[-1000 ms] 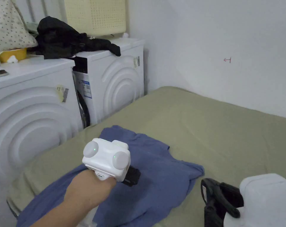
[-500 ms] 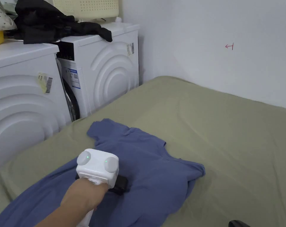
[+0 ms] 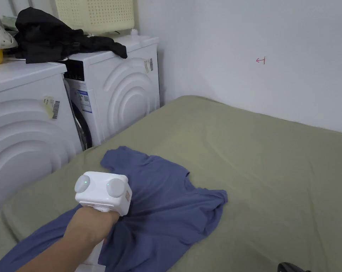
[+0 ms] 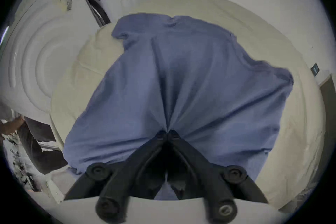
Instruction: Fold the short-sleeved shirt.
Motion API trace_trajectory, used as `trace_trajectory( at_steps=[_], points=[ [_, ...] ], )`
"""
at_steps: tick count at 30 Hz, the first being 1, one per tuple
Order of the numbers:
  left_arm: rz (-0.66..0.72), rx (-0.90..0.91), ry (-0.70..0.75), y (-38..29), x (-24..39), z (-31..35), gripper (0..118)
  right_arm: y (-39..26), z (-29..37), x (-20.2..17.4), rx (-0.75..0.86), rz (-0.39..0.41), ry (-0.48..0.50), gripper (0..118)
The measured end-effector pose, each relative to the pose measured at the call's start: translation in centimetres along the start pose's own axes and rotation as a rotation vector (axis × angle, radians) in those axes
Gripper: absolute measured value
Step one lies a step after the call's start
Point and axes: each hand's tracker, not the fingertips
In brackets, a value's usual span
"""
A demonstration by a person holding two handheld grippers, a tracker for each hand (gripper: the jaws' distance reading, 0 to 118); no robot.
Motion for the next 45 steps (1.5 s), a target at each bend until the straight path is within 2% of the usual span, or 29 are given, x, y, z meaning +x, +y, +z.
trace_trajectory(
  at_steps=[3,6,10,13,21,25,35,40,45],
  points=[
    [-0.053,0.057,0.001,0.2,0.5,2.8,0,0.2,1.2,0.3,0.016,0.002,-0.005,1],
    [0.0,0.132,-0.054,0.6,0.8,6.6,0,0.4,2.6,0.9,0.039,-0.02,-0.004,1],
    [-0.157,0.213,-0.098,1.1,4.9,12.3,0,0.6,4.9,1.9,0.067,-0.042,-0.016,1],
    [-0.196,0.263,-0.194,1.9,9.4,16.7,0,0.7,7.0,3.1,0.092,-0.071,-0.031,1],
    [-0.398,0.323,-0.38,2.9,26.8,22.8,0,0.0,14.7,8.5,0.153,-0.105,-0.181,1],
    [-0.486,0.31,-0.5,1.0,37.6,24.7,0,-1.2,18.5,11.8,0.158,-0.115,-0.276,1],
    [-0.798,0.245,-0.747,-8.4,63.8,28.5,0,-4.5,26.2,19.2,0.181,-0.208,-0.478,1],
    [-0.915,0.206,-0.814,-14.4,71.8,29.7,0,-6.1,27.9,21.6,0.172,-0.241,-0.529,1],
    [-0.922,0.155,-0.835,-17.7,75.3,28.8,0,-6.9,28.7,22.9,0.169,-0.262,-0.559,1]
  ],
)
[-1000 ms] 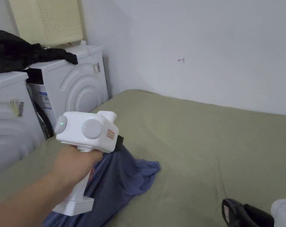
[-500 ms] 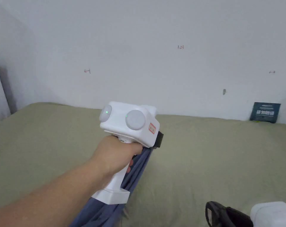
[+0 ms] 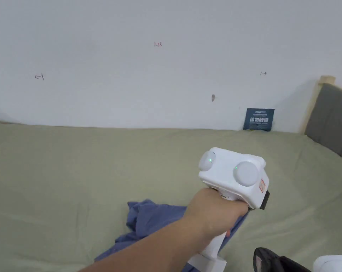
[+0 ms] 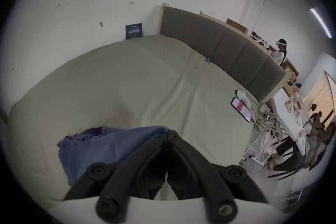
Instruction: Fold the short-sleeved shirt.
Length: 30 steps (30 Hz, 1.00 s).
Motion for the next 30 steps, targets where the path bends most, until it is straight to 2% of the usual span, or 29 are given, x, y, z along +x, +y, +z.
trace_trajectory(
  at_steps=[2,3,4,5,7,10,13,18,22,24,27,30],
  points=[
    [-0.004,-0.004,0.012,-0.4,0.3,-0.8,2,0.0,0.1,0.3,-0.001,-0.006,0.003,1],
    [-0.021,-0.009,0.03,-0.6,0.3,-1.1,22,0.0,0.2,0.4,0.001,-0.006,0.005,1],
    [-0.022,0.0,0.07,-0.8,0.4,-1.1,89,-0.1,0.2,0.4,0.002,-0.003,0.007,1],
    [-0.021,-0.002,0.051,-1.1,0.4,-1.2,118,-0.1,0.2,0.3,0.004,-0.002,0.009,1],
    [-0.023,0.033,-0.036,-1.8,0.5,-0.5,112,-0.1,0.2,0.3,0.005,-0.01,0.019,1],
    [0.083,0.061,0.025,-2.2,-0.6,1.3,112,-0.2,0.2,-0.1,0.005,-0.029,0.037,1],
    [0.102,0.148,0.007,-2.3,-1.9,4.7,112,-0.2,0.5,-0.8,0.009,-0.019,0.041,1],
    [0.115,0.341,0.077,-5.3,-4.5,15.0,112,-0.2,1.2,-1.8,0.028,-0.006,0.086,1],
    [0.198,0.54,0.119,-9.8,-7.3,23.9,113,-0.2,1.6,-2.8,0.049,0.003,0.122,1],
    [0.201,0.624,0.23,-13.2,-7.9,27.9,115,-0.1,1.7,-3.4,0.054,0.0,0.133,1],
    [0.168,0.647,0.449,-17.8,-7.5,32.1,115,0.0,1.8,-4.3,0.062,0.008,0.124,1],
    [0.179,0.671,0.585,-21.9,-6.8,35.0,115,0.3,1.8,-5.0,0.07,0.019,0.106,1]
  ],
)
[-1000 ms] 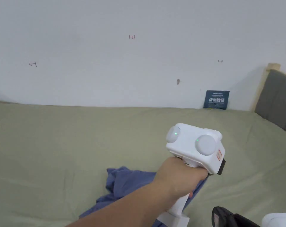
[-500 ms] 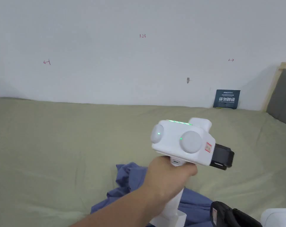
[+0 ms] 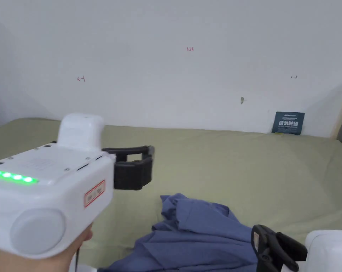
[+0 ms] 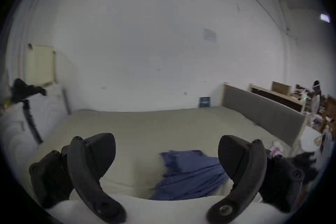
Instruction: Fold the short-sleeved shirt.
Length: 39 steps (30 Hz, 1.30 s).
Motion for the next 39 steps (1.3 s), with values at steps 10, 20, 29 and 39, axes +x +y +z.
trace_trajectory(
  at_steps=[10,20,29,39],
  points=[
    [-0.03,-0.308,0.171,-7.1,-3.5,-1.2,118,0.7,0.3,-1.9,-0.002,0.024,0.021,1],
    [0.054,-0.854,0.155,-24.8,-5.3,-16.2,117,-1.2,-1.2,-2.2,-0.071,0.083,0.035,1],
    [0.027,-0.847,0.184,-27.1,-4.1,-18.8,0,-2.0,-4.3,0.0,-0.121,0.074,-0.021,1],
    [0.354,-0.704,0.083,-23.8,-6.7,-14.6,0,-3.1,-5.6,-0.1,-0.171,0.039,-0.025,1]
  ],
)
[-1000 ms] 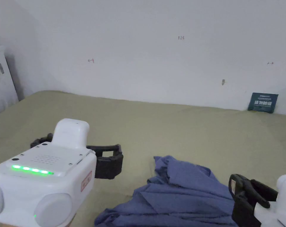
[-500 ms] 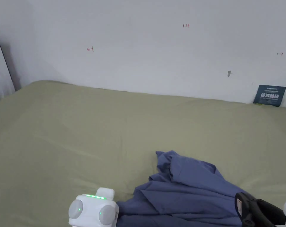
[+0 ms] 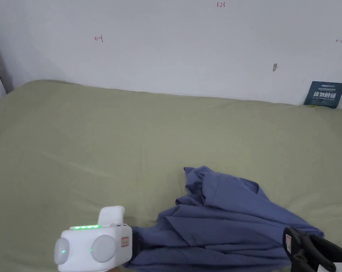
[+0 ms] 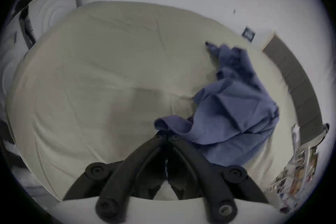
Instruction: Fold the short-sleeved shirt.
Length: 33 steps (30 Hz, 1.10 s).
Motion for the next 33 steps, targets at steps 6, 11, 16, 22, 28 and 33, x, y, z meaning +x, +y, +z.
trace_trajectory(
  at_steps=[6,11,16,22,28,33],
  points=[
    [0.013,0.079,-0.019,0.3,-0.3,4.0,0,0.2,0.0,-0.3,0.0,0.006,0.012,1],
    [0.079,0.132,-0.091,-0.4,-0.6,6.5,0,0.2,0.3,-0.6,0.008,0.001,0.021,1],
    [0.12,0.175,-0.159,-1.6,-1.0,10.2,0,-0.1,-0.1,-0.5,-0.004,0.014,0.029,1],
    [0.137,0.215,-0.189,-2.6,-2.2,13.8,0,0.3,0.0,0.7,-0.015,-0.055,0.129,6],
    [0.136,0.231,-0.164,-3.2,-3.7,16.2,0,2.3,-4.5,3.1,-0.147,-0.02,0.096,95],
    [0.136,0.23,-0.158,-4.6,-4.7,18.1,0,5.9,-10.6,4.3,-0.193,0.062,0.051,94]
  ],
)
